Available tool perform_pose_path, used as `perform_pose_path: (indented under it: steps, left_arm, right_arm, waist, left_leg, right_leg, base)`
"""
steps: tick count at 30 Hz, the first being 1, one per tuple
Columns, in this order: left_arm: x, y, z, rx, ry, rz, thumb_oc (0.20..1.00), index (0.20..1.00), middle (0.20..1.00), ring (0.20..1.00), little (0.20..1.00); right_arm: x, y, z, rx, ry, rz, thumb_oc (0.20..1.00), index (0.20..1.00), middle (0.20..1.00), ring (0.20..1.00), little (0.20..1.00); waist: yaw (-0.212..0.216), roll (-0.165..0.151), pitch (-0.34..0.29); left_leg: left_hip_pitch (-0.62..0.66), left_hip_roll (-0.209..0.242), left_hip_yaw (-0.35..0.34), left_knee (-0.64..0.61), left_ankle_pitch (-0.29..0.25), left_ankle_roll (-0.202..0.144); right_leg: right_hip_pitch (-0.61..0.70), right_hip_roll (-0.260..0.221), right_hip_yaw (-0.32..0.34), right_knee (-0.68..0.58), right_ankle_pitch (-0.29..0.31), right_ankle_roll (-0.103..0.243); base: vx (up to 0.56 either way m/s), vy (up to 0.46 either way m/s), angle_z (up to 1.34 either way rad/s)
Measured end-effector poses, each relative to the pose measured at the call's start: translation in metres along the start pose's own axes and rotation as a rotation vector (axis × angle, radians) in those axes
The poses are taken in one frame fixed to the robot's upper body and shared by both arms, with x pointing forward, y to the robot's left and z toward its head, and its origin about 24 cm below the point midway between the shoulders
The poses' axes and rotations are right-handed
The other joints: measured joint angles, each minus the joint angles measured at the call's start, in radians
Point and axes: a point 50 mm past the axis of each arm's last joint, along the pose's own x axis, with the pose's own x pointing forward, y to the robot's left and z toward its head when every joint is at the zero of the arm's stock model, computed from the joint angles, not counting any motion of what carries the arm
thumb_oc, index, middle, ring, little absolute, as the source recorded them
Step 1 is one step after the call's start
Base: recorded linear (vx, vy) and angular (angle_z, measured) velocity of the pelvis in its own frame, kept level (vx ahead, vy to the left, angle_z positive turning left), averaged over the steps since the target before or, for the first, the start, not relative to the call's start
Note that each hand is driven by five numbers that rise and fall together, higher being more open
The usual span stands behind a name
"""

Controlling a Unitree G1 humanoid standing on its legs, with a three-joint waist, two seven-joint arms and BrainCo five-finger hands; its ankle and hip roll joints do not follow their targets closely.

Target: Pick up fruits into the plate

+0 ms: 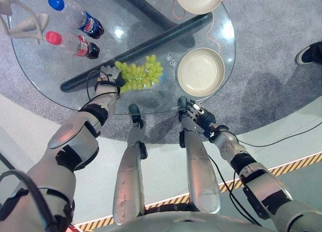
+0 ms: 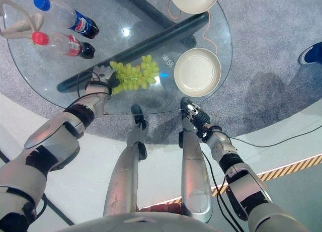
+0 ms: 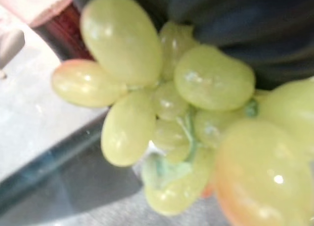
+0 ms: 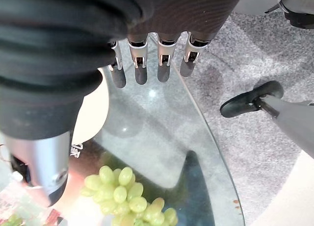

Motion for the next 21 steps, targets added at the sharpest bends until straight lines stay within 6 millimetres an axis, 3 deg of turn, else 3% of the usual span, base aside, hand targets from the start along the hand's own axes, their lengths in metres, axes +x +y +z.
perform_pose_path:
  steps: [7, 17, 21]
  left_arm:
    - [-0.005, -0.019, 0.007, -0.094, -0.060, -0.037, 0.200, 0.200, 0.200, 0.200, 0.200]
    - [-0.012, -0.018, 0.010, -0.357, -0.134, -0.054, 0.200, 0.200, 0.200, 0.200, 0.200]
    - [-0.018, -0.005, 0.013, -0.457, -0.198, -0.048, 0.200, 0.200, 0.200, 0.200, 0.200]
  right_arm:
    - [0.002, 0.005, -0.004, 0.013, 0.004, 0.017, 1.000, 1.000, 1.000, 1.000, 1.000]
    - [-0.006, 0.007, -0.009, 0.037, -0.016, 0.043, 1.000, 1.000, 1.000, 1.000, 1.000]
    - [-0.012, 0.012, -0.007, 0.068, -0.053, 0.081, 1.000, 1.000, 1.000, 1.000, 1.000]
  waist:
    - [0.012, -0.001, 0.000]
    - [0.034, 0.003, 0.002]
    - [0.040, 0.022, 0.012]
  left_leg:
    - [0.037, 0.000, -0.002, -0.001, 0.000, 0.000]
    - [0.147, 0.000, 0.003, -0.037, 0.001, 0.000]
    - [0.209, 0.002, -0.007, -0.050, 0.001, 0.000]
  right_leg:
    - [0.038, 0.000, -0.001, 0.000, 0.000, 0.000]
    - [0.144, 0.000, -0.004, -0.036, 0.001, 0.000]
    - [0.225, -0.001, -0.028, -0.066, 0.002, -0.001]
  base:
    - [0.00, 0.000, 0.00]
    - [0.00, 0.000, 0.00]
    - [0.01, -0.004, 0.08]
